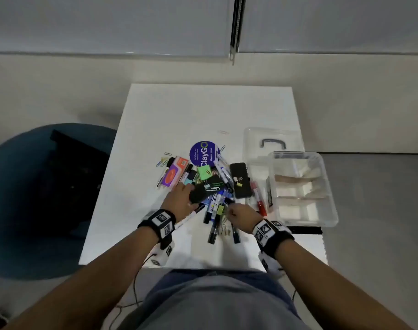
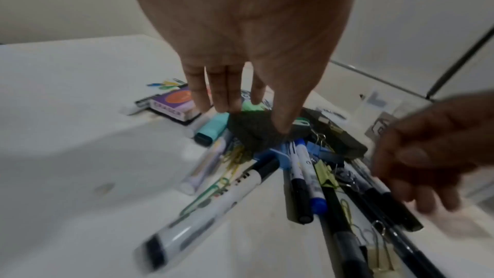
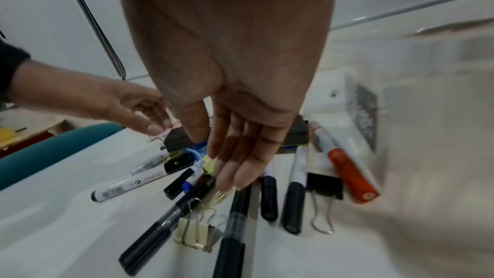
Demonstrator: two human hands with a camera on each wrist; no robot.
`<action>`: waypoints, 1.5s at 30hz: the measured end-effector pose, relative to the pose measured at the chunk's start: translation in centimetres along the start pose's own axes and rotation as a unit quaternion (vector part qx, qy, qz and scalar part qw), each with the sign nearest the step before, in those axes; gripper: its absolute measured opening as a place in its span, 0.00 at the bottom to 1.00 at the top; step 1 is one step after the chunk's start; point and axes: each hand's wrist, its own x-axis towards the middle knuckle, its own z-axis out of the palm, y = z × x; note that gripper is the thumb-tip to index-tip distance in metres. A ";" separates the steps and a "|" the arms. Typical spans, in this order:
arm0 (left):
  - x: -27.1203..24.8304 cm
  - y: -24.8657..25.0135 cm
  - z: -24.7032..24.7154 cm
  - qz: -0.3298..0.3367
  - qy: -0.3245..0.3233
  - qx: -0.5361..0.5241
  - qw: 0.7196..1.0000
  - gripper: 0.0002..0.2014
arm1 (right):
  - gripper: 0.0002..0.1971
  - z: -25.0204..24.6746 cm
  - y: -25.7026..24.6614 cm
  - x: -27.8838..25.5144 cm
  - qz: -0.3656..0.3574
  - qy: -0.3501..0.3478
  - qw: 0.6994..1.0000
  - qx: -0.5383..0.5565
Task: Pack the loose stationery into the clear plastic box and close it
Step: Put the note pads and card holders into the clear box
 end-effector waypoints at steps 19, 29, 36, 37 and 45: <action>2.6 -0.4 -2.4 0.045 0.008 -0.133 0.990 0.31 | 0.16 -3.9 -3.7 7.4 -0.171 0.088 0.972 -0.132; 1.9 -0.9 -4.9 -0.001 -0.012 -0.194 0.981 0.15 | 0.20 -4.4 -0.3 4.6 -0.057 0.040 0.993 -0.094; 2.3 5.9 -7.1 0.061 0.041 -0.248 0.966 0.12 | 0.14 -8.1 -2.4 2.9 -0.159 0.123 0.979 -0.038; 2.5 7.1 -7.5 0.068 0.045 -0.264 0.961 0.12 | 0.11 -8.9 -2.1 2.4 -0.150 0.143 0.978 -0.011; 6.0 14.7 -4.5 0.086 -0.018 -0.329 0.940 0.13 | 0.14 -15.7 7.2 -6.1 -0.110 0.246 0.959 0.087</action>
